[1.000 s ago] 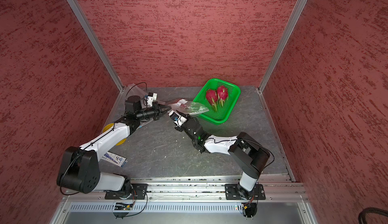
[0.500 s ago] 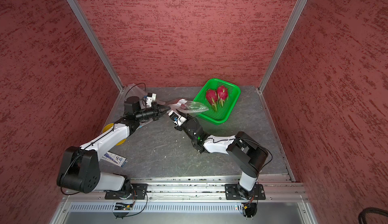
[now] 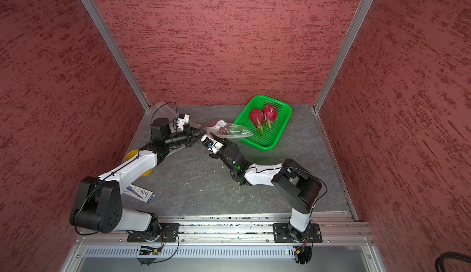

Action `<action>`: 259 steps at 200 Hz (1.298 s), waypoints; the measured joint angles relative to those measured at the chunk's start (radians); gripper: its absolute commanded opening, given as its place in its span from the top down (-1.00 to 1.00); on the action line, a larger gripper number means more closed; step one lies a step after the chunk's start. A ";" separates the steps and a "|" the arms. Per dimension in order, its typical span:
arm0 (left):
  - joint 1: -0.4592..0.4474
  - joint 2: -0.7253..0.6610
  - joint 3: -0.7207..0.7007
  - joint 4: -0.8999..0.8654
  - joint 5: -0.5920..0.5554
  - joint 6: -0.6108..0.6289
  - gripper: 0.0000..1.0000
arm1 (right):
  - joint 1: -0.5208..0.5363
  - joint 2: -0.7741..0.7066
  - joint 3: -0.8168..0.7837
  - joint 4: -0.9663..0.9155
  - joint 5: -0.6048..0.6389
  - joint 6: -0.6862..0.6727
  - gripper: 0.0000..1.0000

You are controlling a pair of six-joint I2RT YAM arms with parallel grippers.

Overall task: Open the zip-top bag and take out the dragon fruit
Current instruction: Unzip the zipper on the zipper food storage bag.

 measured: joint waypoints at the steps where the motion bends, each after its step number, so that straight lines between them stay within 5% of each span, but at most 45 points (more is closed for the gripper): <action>1: 0.000 0.000 0.000 0.000 0.000 0.000 1.00 | 0.000 0.000 0.000 0.000 0.000 0.000 0.54; 122: 0.018 0.000 -0.013 0.009 0.008 -0.015 1.00 | 0.002 0.013 0.015 -0.020 0.006 -0.041 0.70; 192: 0.023 0.000 -0.013 0.009 0.015 -0.018 1.00 | 0.002 0.017 0.022 -0.043 0.004 -0.075 0.97; 239: 0.042 0.000 -0.011 0.009 0.035 -0.014 0.01 | 0.002 0.014 0.072 -0.134 -0.016 -0.056 1.00; 259: 0.052 0.000 -0.006 0.008 0.045 0.000 -0.16 | 0.001 0.001 0.105 -0.206 -0.039 -0.023 1.00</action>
